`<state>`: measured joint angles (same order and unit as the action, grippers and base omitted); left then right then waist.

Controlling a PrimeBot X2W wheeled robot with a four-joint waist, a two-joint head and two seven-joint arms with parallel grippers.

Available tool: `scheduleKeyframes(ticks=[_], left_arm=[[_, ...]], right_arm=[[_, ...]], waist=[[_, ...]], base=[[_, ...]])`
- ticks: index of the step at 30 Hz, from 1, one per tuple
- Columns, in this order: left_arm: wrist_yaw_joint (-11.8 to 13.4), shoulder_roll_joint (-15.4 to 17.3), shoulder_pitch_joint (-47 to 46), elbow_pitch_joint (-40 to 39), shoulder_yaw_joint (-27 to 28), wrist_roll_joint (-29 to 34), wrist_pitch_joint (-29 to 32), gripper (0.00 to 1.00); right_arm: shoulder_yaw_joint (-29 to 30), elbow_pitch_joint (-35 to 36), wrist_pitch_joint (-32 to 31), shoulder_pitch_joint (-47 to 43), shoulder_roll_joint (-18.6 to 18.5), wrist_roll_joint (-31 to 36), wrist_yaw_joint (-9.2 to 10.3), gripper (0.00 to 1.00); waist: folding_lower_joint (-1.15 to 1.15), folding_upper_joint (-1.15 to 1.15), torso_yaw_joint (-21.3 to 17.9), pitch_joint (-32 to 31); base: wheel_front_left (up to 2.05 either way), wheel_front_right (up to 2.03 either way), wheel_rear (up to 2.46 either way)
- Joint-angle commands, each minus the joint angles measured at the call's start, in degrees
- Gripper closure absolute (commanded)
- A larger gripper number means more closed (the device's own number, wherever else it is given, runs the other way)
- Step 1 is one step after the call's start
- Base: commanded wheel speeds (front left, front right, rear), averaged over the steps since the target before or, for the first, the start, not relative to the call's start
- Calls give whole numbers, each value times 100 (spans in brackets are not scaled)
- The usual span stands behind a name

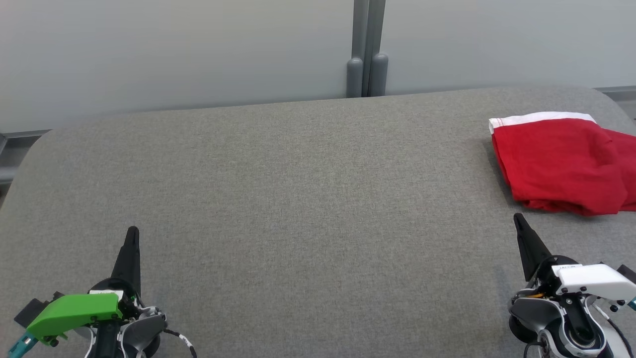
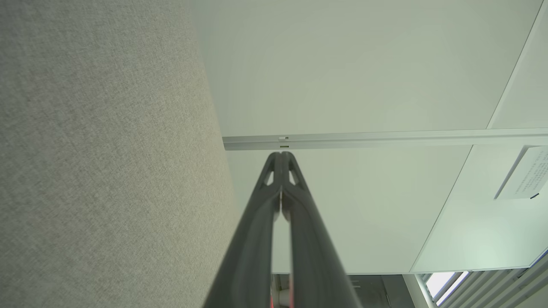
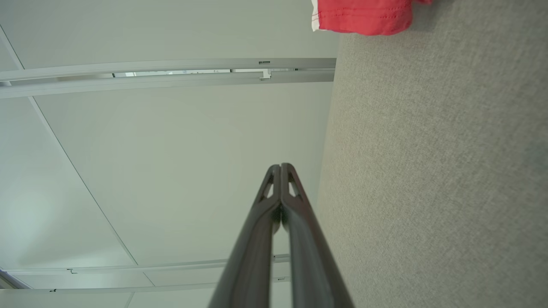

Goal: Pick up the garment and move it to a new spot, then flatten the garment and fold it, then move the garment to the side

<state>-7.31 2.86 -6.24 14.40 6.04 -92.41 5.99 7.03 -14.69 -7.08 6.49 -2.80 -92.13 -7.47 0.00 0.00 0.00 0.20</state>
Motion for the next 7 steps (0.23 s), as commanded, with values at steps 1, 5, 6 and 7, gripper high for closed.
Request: scheduleKeyframes(ticks=[1, 5, 6, 7], left_arm=[[-33, -1, -65, -19, 19, -5, 21, 100], [-33, -1, -65, -19, 19, -5, 21, 100], [-33, -1, -65, -19, 19, -5, 21, 100], [-33, -1, -65, -19, 19, -5, 21, 100]], right_arm=[[11, 21, -20, 58, -10, -32, -4, 100], [11, 21, -19, 58, -10, -32, -4, 100], [11, 21, -19, 58, -10, -32, -4, 100], [11, 21, -19, 58, -10, -32, -4, 100]], waist=[[0, 0, 0, 0], [0, 0, 0, 0], [0, 0, 0, 0], [0, 0, 0, 0]], base=[[0, 0, 0], [0, 0, 0], [0, 0, 0], [0, 0, 0]])
